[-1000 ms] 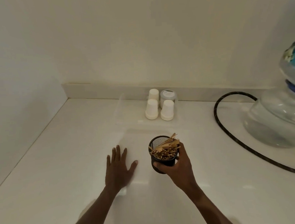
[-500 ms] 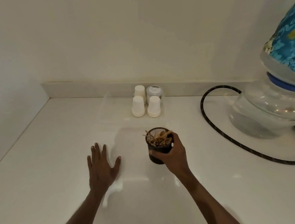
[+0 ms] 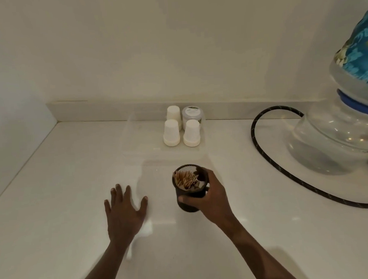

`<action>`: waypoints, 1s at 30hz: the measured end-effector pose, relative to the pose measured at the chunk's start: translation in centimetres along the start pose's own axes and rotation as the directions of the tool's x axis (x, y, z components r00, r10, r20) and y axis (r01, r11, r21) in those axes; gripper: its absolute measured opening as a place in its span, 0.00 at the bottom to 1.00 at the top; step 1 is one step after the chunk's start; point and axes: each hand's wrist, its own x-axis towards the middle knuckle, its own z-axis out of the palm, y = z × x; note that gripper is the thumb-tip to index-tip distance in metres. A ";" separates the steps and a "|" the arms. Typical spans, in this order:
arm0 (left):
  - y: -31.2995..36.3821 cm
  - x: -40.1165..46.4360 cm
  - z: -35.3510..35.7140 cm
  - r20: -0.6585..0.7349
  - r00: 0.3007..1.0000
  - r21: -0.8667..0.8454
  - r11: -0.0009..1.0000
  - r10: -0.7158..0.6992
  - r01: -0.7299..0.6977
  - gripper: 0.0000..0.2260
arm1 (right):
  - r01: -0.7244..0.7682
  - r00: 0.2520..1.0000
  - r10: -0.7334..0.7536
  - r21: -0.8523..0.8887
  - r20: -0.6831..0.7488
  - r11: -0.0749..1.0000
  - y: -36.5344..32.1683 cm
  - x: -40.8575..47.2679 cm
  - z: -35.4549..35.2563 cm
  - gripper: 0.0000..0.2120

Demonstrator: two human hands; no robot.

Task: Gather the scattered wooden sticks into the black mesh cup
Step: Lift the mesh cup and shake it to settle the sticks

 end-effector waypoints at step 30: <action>-0.5 0.1 0.8 -0.027 0.999 -0.037 0.998 -0.047 0.046 0.34 | 0.017 1.000 -0.016 -0.028 0.023 0.999 -0.7 -0.6 0.6 0.41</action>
